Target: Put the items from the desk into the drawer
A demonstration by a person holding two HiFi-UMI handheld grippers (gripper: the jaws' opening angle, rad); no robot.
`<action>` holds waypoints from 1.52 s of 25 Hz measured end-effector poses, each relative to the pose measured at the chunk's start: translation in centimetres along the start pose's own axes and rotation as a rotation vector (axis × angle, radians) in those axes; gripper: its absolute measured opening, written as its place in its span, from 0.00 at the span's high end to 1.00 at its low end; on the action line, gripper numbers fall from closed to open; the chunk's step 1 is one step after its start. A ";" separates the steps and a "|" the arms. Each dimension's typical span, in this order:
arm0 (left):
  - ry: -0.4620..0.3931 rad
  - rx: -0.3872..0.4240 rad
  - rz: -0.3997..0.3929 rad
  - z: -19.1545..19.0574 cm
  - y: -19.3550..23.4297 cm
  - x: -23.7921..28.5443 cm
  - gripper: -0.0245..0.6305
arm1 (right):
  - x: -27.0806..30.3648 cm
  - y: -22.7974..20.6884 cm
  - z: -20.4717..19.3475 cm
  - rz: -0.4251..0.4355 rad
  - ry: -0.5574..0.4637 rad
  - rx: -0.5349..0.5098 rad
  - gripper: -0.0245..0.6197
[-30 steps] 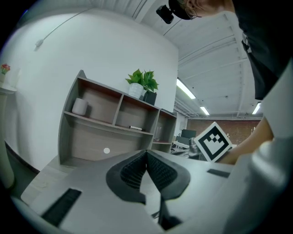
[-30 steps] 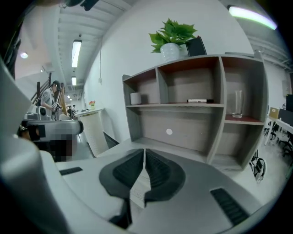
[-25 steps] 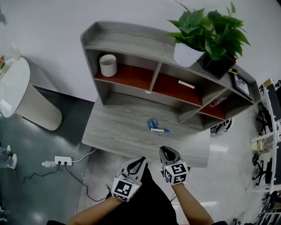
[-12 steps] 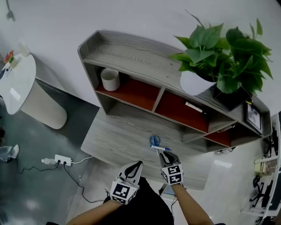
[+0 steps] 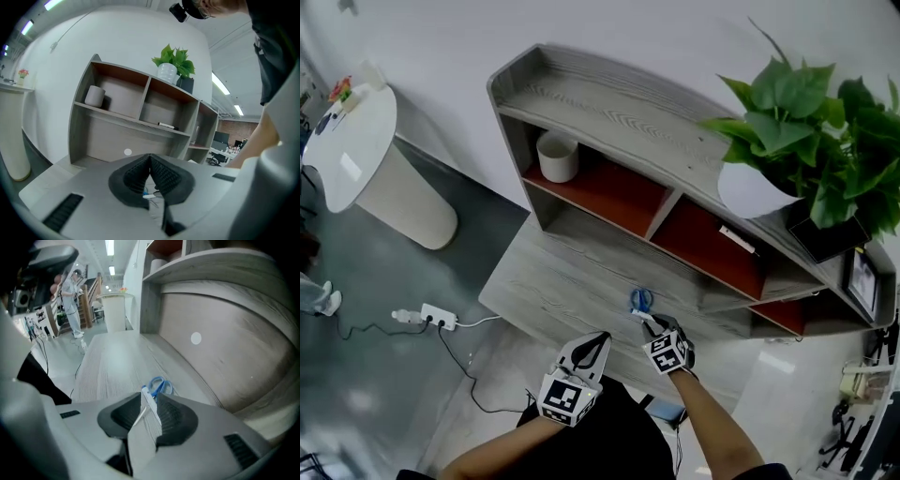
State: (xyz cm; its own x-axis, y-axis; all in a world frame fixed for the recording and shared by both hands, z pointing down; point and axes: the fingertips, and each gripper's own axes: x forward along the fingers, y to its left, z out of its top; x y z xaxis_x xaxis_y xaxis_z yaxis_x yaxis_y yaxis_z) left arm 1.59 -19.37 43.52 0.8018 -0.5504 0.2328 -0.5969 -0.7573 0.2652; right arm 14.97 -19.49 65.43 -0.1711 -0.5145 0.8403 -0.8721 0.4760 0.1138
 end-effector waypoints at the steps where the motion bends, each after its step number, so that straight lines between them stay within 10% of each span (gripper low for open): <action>1: 0.003 -0.006 0.010 -0.2 0.3 -0.1 0.94 | 0.7 0.0 -0.4 0.013 0.023 -0.025 0.80; 19: 0.019 -0.033 0.184 -0.9 5.2 -4.5 0.94 | 6.1 -1.0 -3.6 0.074 0.176 -0.080 0.79; 38: 0.023 -0.020 0.119 -1.6 3.4 -5.2 0.94 | 4.1 -0.4 -3.0 0.041 0.135 -0.025 0.84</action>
State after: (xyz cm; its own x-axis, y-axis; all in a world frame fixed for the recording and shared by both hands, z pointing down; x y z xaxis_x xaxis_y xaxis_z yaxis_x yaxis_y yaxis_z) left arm -4.62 -18.56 44.70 0.7247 -0.6275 0.2847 -0.6882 -0.6798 0.2534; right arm 16.05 -19.62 70.40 -0.1415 -0.3942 0.9081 -0.8536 0.5132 0.0898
